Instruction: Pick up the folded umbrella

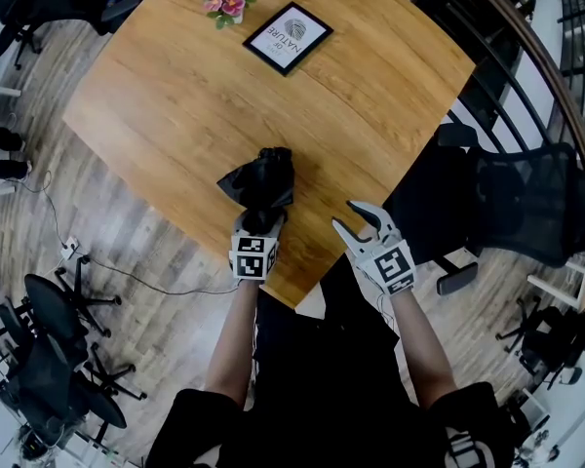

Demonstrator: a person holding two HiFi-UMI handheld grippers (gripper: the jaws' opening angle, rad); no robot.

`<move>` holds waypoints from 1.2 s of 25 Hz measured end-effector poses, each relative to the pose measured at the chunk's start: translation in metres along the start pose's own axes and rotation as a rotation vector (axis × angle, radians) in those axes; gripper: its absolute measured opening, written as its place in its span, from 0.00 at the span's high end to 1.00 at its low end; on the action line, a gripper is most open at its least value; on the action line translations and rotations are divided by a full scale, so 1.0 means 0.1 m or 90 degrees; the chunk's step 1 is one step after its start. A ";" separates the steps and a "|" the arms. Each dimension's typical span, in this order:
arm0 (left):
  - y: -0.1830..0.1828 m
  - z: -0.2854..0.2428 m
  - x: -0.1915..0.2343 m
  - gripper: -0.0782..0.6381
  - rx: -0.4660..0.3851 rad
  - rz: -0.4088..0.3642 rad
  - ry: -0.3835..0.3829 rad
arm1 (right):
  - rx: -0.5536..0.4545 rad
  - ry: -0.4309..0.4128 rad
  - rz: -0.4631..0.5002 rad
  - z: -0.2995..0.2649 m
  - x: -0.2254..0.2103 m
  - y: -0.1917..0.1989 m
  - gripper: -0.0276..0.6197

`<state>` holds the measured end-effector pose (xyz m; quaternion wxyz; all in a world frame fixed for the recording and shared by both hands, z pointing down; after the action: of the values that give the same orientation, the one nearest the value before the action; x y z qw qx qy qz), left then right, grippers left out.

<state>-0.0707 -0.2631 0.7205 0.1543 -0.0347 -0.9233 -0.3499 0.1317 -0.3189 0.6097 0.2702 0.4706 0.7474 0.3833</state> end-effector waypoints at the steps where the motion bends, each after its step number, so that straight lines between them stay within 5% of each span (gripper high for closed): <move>1: 0.01 0.01 0.00 0.51 -0.001 -0.001 0.000 | -0.001 0.000 0.002 0.00 0.01 -0.02 0.68; 30: -0.42 1.23 0.15 0.53 -0.137 -0.041 0.050 | -0.057 0.041 0.025 0.00 0.69 -0.61 0.69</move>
<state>-0.1246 -0.2145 0.6113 0.1747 -0.0076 -0.8744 -0.4525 0.0731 -0.2721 0.5557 0.2592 0.4598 0.7288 0.4362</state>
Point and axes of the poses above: the fingertips, and each gripper's own axes: z backward along the fingers, x to its left, y out of its underside, the point moved 6 cm from there along z, backward along the fingers, and after that the axes turned 2 degrees about z, right-handed, at the moved point
